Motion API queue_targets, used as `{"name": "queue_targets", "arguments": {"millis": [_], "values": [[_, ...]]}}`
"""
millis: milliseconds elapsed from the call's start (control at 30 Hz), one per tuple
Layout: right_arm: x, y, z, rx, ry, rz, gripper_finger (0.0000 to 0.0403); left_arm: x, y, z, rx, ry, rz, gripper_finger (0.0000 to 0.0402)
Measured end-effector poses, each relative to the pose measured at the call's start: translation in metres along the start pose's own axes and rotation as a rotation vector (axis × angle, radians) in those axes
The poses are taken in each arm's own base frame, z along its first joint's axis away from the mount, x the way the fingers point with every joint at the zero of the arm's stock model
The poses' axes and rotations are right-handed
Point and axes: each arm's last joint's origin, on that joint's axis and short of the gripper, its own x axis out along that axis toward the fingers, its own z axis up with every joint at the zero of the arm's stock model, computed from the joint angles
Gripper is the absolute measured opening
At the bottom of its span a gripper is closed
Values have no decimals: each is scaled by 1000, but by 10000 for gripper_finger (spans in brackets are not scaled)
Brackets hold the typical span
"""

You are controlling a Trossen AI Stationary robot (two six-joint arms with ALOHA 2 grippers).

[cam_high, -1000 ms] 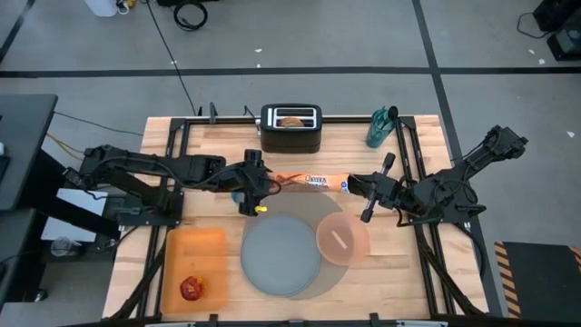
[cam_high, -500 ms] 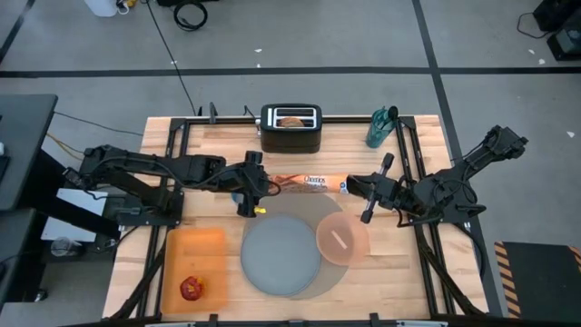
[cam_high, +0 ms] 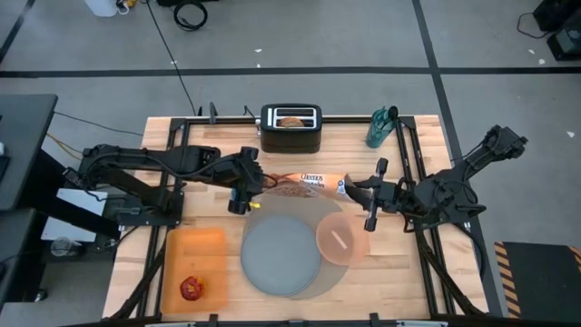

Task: Arrange a breakfast setting
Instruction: Pour the cereal from the yellow cereal box into the orange bowl

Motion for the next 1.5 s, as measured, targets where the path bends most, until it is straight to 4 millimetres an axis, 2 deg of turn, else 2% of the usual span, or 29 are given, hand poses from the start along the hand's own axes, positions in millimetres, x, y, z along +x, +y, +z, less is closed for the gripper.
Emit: {"name": "queue_targets", "arguments": {"millis": [200,333,900,1333,1500], "values": [[-9,1,3,-1,0,-42,155,0,0,-3,-1,21,-35,213],[-15,0,3,-13,16,-91,173,0,1,-3,-6,14,-45,213],[-18,0,-2,-32,55,-118,174,0,0,-3,-4,10,-49,213],[-44,16,-3,-81,51,-58,174,0,-1,-7,-24,59,-52,213],[-43,24,-8,-92,68,-37,174,0,0,-7,-26,57,-47,213]]}}
